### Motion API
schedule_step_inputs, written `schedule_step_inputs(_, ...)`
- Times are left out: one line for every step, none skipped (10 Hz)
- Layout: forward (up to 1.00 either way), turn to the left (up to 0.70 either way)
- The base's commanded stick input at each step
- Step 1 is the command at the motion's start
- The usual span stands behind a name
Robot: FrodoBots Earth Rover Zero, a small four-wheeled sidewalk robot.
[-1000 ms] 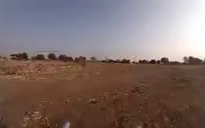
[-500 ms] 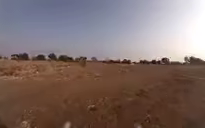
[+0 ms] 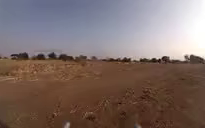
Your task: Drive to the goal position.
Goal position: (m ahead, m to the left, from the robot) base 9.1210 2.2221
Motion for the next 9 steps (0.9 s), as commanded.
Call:
schedule_step_inputs(0.50, 0.00)
schedule_step_inputs(0.50, 0.00)
schedule_step_inputs(0.50, 0.00)
schedule_step_inputs(0.50, 0.00)
schedule_step_inputs(0.50, 0.00)
schedule_step_inputs(0.50, 0.00)
schedule_step_inputs(0.50, 0.00)
schedule_step_inputs(0.50, 0.00)
schedule_step_inputs(0.50, 0.00)
